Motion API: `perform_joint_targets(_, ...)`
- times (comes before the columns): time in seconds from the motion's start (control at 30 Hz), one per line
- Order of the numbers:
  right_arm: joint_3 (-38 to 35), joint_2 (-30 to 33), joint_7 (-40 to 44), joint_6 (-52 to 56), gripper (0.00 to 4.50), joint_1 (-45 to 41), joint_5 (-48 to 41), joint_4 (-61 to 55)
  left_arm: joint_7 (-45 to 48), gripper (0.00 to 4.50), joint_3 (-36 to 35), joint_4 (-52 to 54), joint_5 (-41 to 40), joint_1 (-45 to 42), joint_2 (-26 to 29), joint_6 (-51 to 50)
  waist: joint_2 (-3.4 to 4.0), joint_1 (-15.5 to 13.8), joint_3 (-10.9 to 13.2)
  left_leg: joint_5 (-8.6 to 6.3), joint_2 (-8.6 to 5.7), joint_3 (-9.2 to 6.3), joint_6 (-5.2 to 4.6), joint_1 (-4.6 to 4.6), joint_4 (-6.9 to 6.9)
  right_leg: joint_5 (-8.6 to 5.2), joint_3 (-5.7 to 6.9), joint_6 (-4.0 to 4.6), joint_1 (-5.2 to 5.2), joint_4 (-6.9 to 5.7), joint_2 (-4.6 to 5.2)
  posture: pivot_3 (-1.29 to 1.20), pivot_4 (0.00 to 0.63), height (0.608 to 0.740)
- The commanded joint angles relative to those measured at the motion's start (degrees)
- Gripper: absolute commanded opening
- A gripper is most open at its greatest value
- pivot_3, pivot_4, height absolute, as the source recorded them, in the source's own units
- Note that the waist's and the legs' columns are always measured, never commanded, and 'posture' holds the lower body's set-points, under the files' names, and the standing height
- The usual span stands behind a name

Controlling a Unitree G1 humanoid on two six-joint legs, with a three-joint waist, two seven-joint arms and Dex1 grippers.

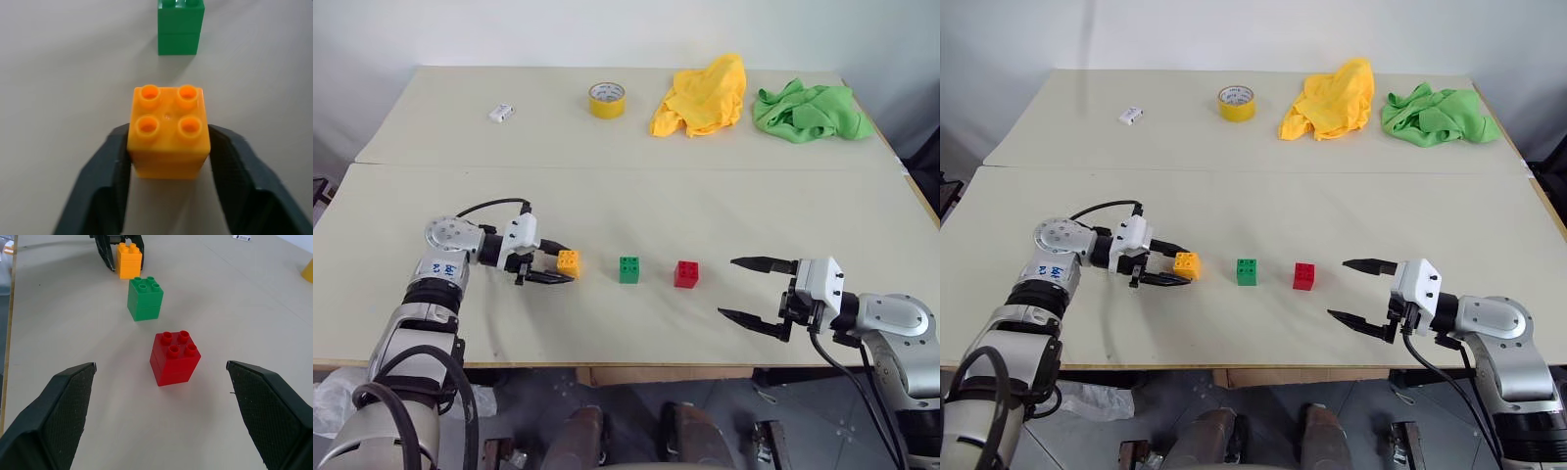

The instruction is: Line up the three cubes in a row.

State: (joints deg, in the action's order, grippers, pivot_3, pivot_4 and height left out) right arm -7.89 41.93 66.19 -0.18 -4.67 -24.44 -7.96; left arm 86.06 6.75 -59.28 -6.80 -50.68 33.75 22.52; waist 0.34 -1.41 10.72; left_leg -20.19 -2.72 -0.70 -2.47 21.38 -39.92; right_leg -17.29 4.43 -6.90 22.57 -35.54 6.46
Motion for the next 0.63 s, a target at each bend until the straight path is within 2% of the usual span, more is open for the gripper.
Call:
perform_joint_targets(0.03,-0.88,0.56,1.35,-1.38,4.50,-1.54,-1.09,0.29,5.39,3.60,-1.64,4.37,-2.28,0.82,1.39,-1.04,0.00,0.05,0.00,0.00,0.00,-0.01,0.00,0.00,0.00,0.00,0.00,0.00,0.00,0.00,0.00,0.00,0.150,0.740)
perform_joint_targets(0.13,-0.56,1.09,4.21,-1.64,4.50,-5.17,-1.82,3.43,4.10,4.47,-5.35,10.24,-6.57,3.02,3.95,-4.61,-0.01,0.20,0.00,0.00,0.03,-0.02,0.00,0.00,-0.01,0.00,-0.02,0.00,0.00,0.01,0.09,0.00,0.150,0.740)
perform_joint_targets(0.27,-1.13,2.26,8.37,2.15,4.50,-11.14,-5.72,6.59,1.43,4.47,-10.64,22.51,-11.89,9.72,9.57,-11.26,0.01,1.22,0.02,-0.01,0.16,-0.08,0.05,0.01,0.02,-0.01,-0.15,0.02,0.02,0.06,0.12,0.00,0.150,0.740)
perform_joint_targets(0.4,0.46,4.10,12.70,0.41,4.50,-15.52,-3.98,10.45,-0.80,4.47,-13.97,34.12,-14.96,17.14,14.60,-18.46,0.05,1.62,0.03,-0.03,0.20,-0.18,0.09,0.00,0.08,-0.04,-0.36,0.07,0.01,0.07,0.14,0.00,0.150,0.740)
perform_joint_targets(0.5,1.54,3.90,14.47,0.15,4.50,-17.48,-3.71,11.57,-4.37,4.47,-16.02,38.40,-14.95,20.42,15.80,-20.40,0.06,1.08,0.04,-0.03,0.19,-0.26,0.10,0.01,0.04,-0.04,-0.35,0.08,-0.05,0.11,0.16,0.00,0.150,0.740)
perform_joint_targets(0.63,3.75,2.96,16.00,-2.08,4.50,-18.95,-1.62,13.82,-6.12,4.47,-16.17,39.02,-13.82,21.76,15.37,-19.87,0.06,0.56,0.04,-0.04,0.13,-0.26,0.09,0.02,-0.03,-0.04,-0.37,0.08,-0.09,0.12,0.18,0.00,0.150,0.740)
